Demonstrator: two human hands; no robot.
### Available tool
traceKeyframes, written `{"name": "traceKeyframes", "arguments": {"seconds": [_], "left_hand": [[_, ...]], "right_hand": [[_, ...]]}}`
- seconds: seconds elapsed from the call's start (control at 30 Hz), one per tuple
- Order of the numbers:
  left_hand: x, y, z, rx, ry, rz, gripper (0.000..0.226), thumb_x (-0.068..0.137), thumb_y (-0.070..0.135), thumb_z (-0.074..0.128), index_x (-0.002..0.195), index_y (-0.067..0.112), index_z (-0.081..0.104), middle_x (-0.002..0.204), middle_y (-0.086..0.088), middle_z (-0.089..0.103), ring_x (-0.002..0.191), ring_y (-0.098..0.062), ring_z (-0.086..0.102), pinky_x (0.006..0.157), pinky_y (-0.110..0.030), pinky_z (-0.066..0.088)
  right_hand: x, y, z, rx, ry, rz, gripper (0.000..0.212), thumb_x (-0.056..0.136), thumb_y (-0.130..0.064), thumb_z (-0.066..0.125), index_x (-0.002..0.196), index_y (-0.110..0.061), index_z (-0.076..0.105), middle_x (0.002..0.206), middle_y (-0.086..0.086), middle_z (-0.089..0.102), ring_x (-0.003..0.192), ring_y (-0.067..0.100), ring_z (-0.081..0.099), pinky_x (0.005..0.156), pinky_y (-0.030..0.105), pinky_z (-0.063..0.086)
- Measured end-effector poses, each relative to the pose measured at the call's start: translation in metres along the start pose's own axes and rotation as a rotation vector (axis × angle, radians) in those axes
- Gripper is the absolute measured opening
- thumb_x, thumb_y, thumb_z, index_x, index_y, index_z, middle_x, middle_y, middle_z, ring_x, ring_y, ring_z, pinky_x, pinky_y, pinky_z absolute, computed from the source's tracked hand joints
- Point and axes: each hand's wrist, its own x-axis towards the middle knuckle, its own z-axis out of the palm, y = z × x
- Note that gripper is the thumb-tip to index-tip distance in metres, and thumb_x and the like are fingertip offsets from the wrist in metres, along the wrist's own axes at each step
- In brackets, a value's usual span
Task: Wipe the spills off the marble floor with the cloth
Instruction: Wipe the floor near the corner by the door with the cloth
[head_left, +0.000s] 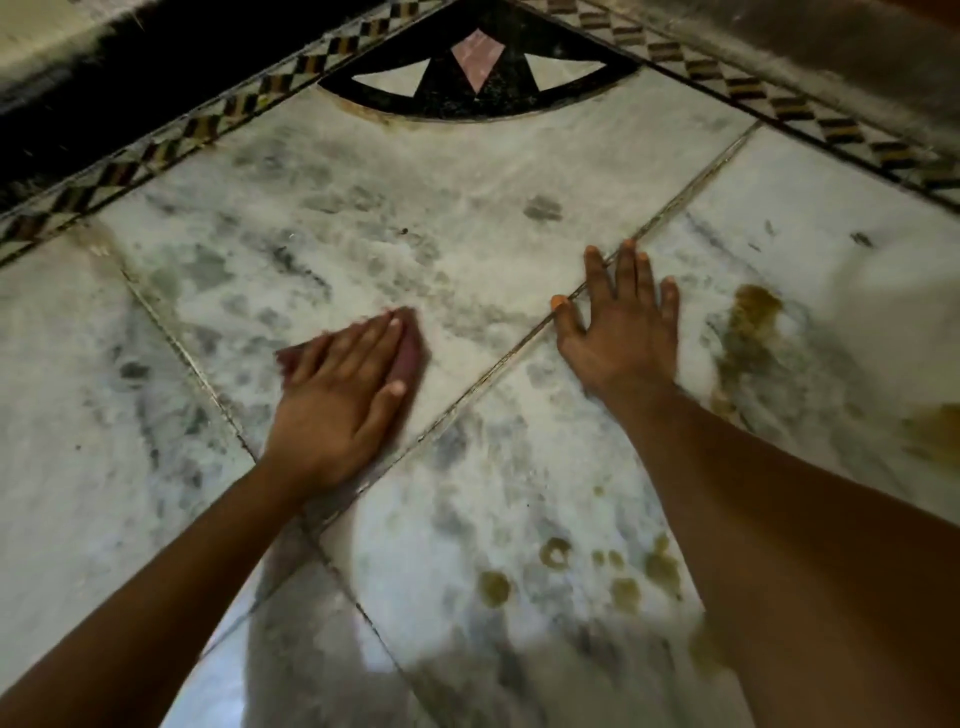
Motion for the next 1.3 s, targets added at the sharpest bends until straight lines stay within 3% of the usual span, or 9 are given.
{"name": "traceKeyframes", "arguments": {"seconds": [0.23, 0.6, 0.8, 0.9, 0.97, 1.07, 1.13, 1.23, 1.3], "left_hand": [[0.051, -0.030, -0.006, -0.049, 0.024, -0.665, 0.071, 0.094, 0.055, 0.016, 0.151, 0.013, 0.008, 0.159, -0.006, 0.007, 0.146, -0.023, 0.004, 0.117, -0.045, 0.000], [-0.027, 0.026, -0.003, -0.084, -0.019, -0.291, 0.071, 0.087, 0.045, 0.007, 0.151, 0.016, 0.013, 0.158, -0.004, 0.015, 0.145, -0.019, 0.012, 0.116, -0.035, 0.009], [-0.061, 0.069, -0.046, -0.761, 0.020, -0.518, 0.041, 0.101, 0.033, 0.033, 0.134, 0.016, 0.051, 0.135, -0.016, 0.053, 0.125, -0.031, 0.048, 0.101, -0.034, 0.036], [-0.078, 0.111, -0.077, -1.440, -0.027, -0.582, 0.035, 0.102, 0.024, 0.033, 0.130, 0.020, 0.053, 0.133, -0.004, 0.054, 0.130, -0.021, 0.045, 0.097, -0.027, 0.035], [-0.089, 0.140, -0.100, -1.797, -0.088, -0.579, 0.041, 0.102, 0.022, 0.028, 0.139, 0.013, 0.044, 0.143, -0.004, 0.045, 0.138, -0.020, 0.032, 0.097, -0.023, 0.036], [-0.095, 0.172, -0.119, -1.874, -0.077, -0.633, 0.045, 0.102, 0.025, 0.027, 0.143, 0.007, 0.036, 0.152, -0.015, 0.023, 0.141, -0.032, 0.015, 0.114, -0.040, 0.020], [-0.098, 0.187, -0.120, -1.908, -0.076, -0.635, 0.044, 0.102, 0.025, 0.027, 0.140, 0.006, 0.039, 0.152, -0.014, 0.023, 0.141, -0.032, 0.016, 0.115, -0.040, 0.015], [-0.104, 0.197, -0.113, -1.909, -0.006, -0.626, 0.042, 0.102, 0.024, 0.030, 0.140, 0.009, 0.041, 0.143, -0.002, 0.044, 0.136, -0.020, 0.037, 0.104, -0.030, 0.032], [-0.110, 0.203, -0.104, -1.813, 0.068, -0.676, 0.042, 0.102, 0.025, 0.030, 0.139, 0.009, 0.043, 0.137, 0.002, 0.048, 0.130, -0.015, 0.043, 0.105, -0.031, 0.032]], "right_hand": [[0.002, 0.001, -0.001, -0.021, -0.002, 0.001, 0.066, 0.095, -0.055, 0.019, 0.151, -0.025, 0.002, 0.159, 0.009, -0.003, 0.146, 0.023, -0.004, 0.117, 0.045, -0.003], [-0.053, 0.020, -0.045, 0.084, -0.388, -0.080, 0.058, 0.100, -0.048, 0.015, 0.151, -0.025, -0.001, 0.159, 0.003, -0.012, 0.146, 0.017, -0.008, 0.117, 0.040, -0.005], [-0.161, 0.052, -0.097, -0.007, -0.257, -0.251, 0.064, 0.096, -0.056, 0.010, 0.151, -0.024, -0.002, 0.159, -0.001, -0.007, 0.146, 0.012, -0.007, 0.115, 0.033, -0.007], [-0.205, 0.076, -0.122, -0.071, -0.284, -0.277, 0.110, 0.059, -0.078, -0.031, 0.150, -0.026, 0.001, 0.159, -0.002, -0.004, 0.146, 0.013, -0.004, 0.116, 0.033, -0.005], [-0.234, 0.101, -0.128, -0.112, -0.311, -0.251, 0.111, 0.059, -0.079, -0.031, 0.151, -0.026, 0.001, 0.159, 0.001, -0.003, 0.146, 0.015, -0.003, 0.116, 0.033, -0.004], [-0.270, 0.134, -0.131, -0.145, -0.346, -0.181, 0.067, 0.094, -0.060, 0.005, 0.151, -0.025, -0.001, 0.159, 0.002, -0.004, 0.146, 0.015, -0.004, 0.116, 0.034, -0.005], [-0.289, 0.151, -0.132, -0.147, -0.340, -0.175, 0.078, 0.085, -0.068, -0.005, 0.150, -0.026, -0.002, 0.159, 0.001, -0.005, 0.146, 0.015, -0.003, 0.116, 0.034, -0.004], [-0.299, 0.175, -0.127, -0.152, -0.309, -0.224, 0.116, 0.052, -0.079, -0.035, 0.150, -0.027, -0.002, 0.159, 0.000, -0.004, 0.146, 0.015, -0.001, 0.116, 0.035, -0.002], [-0.301, 0.191, -0.122, -0.147, -0.302, -0.205, 0.110, 0.059, -0.078, -0.032, 0.151, -0.026, -0.001, 0.159, 0.002, -0.001, 0.146, 0.017, 0.001, 0.116, 0.036, -0.002]]}}
